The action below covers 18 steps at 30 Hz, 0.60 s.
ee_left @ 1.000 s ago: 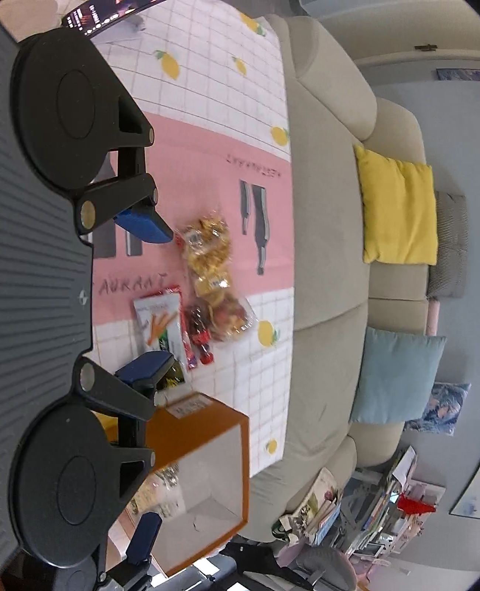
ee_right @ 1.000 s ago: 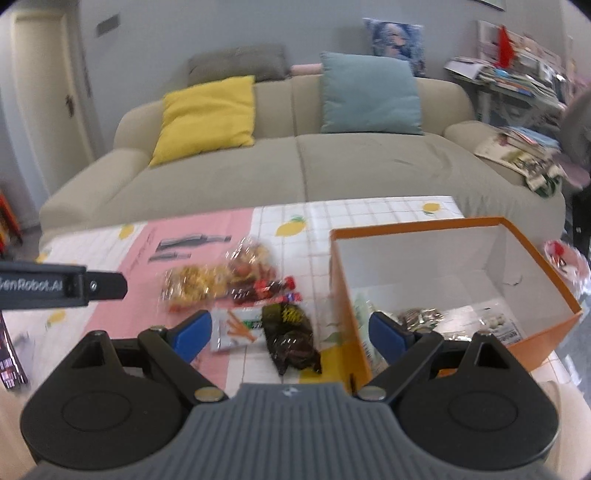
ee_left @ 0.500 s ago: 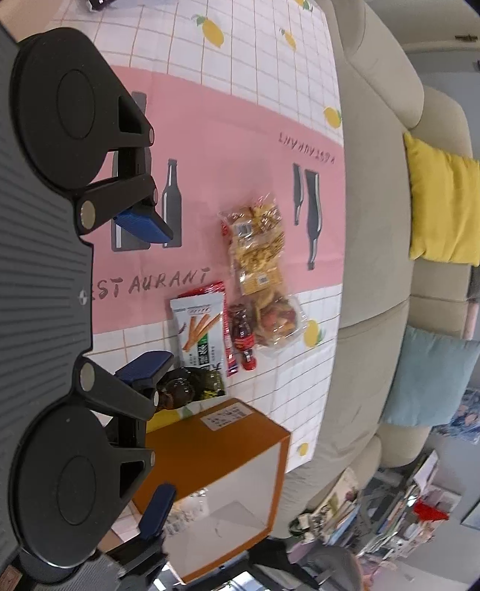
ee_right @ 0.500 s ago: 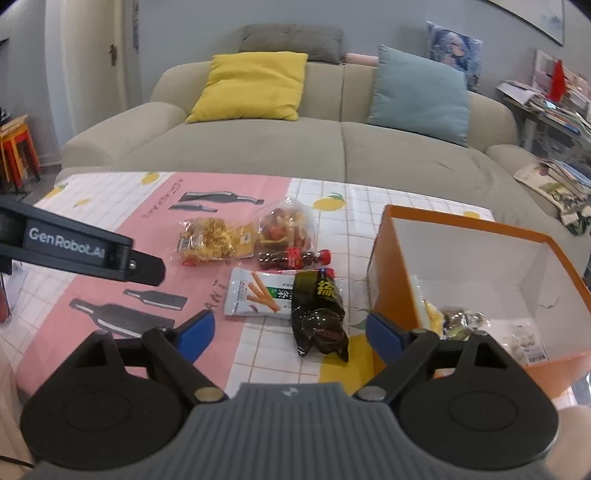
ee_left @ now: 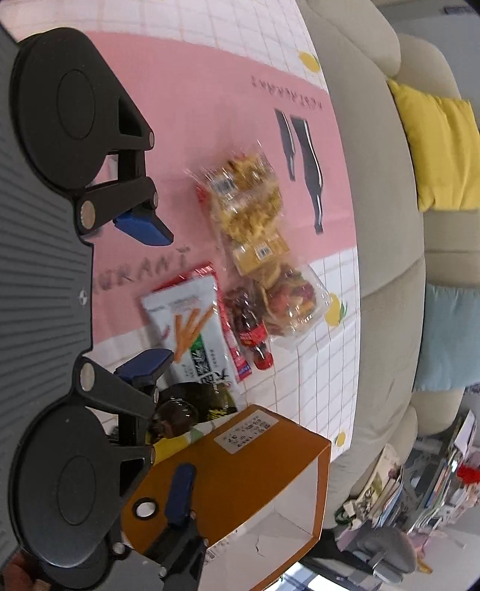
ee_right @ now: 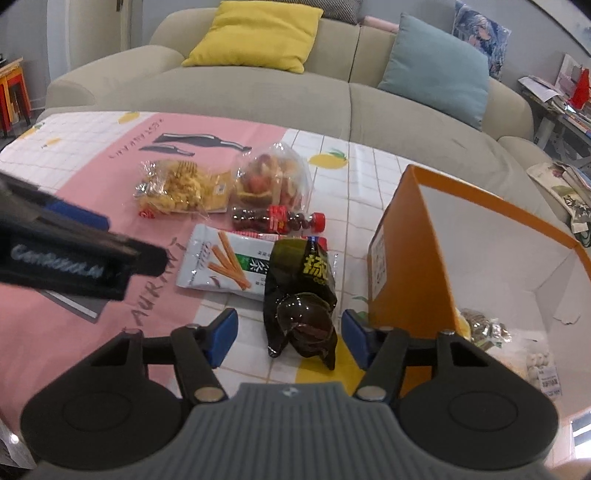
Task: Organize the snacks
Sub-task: 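Grasp the dark bottle with the right gripper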
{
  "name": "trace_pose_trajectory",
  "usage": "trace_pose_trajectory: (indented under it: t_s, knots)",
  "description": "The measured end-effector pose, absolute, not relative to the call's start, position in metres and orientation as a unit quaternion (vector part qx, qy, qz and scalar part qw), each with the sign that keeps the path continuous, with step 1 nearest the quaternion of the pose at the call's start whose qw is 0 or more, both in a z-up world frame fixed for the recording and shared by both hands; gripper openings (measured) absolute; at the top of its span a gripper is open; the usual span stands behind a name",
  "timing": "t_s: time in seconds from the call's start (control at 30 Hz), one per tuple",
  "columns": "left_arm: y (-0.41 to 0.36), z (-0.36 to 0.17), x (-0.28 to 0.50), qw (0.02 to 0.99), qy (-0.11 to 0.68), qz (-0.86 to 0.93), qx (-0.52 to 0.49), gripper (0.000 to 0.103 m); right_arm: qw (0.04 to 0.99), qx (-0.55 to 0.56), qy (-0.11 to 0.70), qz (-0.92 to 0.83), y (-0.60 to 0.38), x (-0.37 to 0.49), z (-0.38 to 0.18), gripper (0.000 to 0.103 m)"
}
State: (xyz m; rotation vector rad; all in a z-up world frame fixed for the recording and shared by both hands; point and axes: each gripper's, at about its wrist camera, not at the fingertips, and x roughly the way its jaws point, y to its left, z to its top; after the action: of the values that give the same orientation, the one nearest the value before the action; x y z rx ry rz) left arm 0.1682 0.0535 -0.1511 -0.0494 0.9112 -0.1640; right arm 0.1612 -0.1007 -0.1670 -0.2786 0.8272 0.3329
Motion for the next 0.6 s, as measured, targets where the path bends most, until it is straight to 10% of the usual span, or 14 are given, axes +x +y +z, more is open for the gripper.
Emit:
trace_pose_trajectory:
  t_s: [0.6]
  knots:
    - [0.038,-0.191,0.235,0.88,0.451,-0.148,0.018,0.066,0.892,-0.117,0.4,0.175,-0.104,0.186,-0.195,0.051]
